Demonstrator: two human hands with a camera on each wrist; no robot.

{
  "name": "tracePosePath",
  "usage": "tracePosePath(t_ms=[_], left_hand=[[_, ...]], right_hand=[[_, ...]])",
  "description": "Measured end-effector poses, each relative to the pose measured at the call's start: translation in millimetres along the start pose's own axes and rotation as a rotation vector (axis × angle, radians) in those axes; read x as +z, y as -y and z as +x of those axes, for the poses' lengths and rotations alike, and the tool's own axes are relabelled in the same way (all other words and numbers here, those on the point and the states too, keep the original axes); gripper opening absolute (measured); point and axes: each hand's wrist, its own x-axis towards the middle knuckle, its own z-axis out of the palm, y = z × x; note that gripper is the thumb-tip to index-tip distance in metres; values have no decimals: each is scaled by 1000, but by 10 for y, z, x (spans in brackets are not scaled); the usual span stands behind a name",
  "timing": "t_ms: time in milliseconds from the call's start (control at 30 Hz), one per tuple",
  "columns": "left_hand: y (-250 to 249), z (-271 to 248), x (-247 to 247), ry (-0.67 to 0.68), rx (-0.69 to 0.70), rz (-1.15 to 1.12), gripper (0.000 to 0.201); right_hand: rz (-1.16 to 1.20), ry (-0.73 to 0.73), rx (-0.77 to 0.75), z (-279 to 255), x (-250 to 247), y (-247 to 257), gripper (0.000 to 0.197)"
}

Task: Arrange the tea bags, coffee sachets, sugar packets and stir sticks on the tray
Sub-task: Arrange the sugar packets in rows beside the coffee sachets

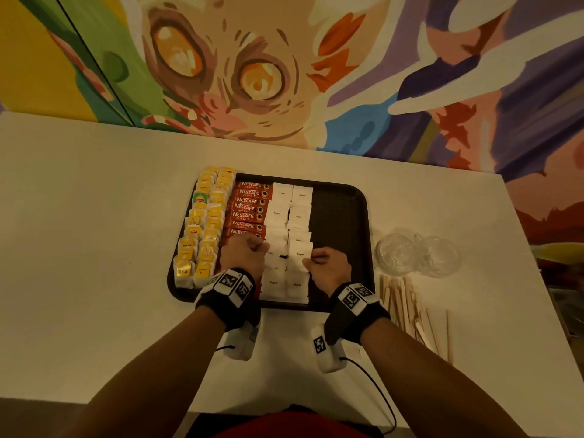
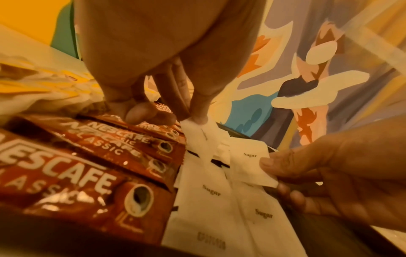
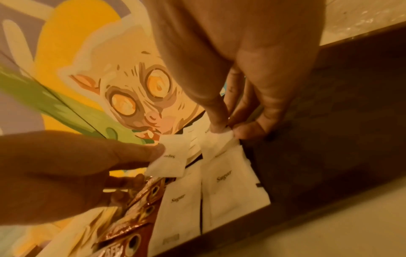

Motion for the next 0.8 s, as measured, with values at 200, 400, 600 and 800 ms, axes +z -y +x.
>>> tracePosePath(t_ms=[200,400,600,800], left_hand=[[25,34,58,77,-10,84,18],[65,84,65,99,-28,219,19],[62,132,44,164,-7,216,18],[52,157,72,210,-26,384,28]], right_hand=[[-48,-5,9,5,39,57,27],[-70,-12,14,16,20,70,30],[-94,-1,32,39,39,45,32],[-81,-81,24,63,58,86,30]])
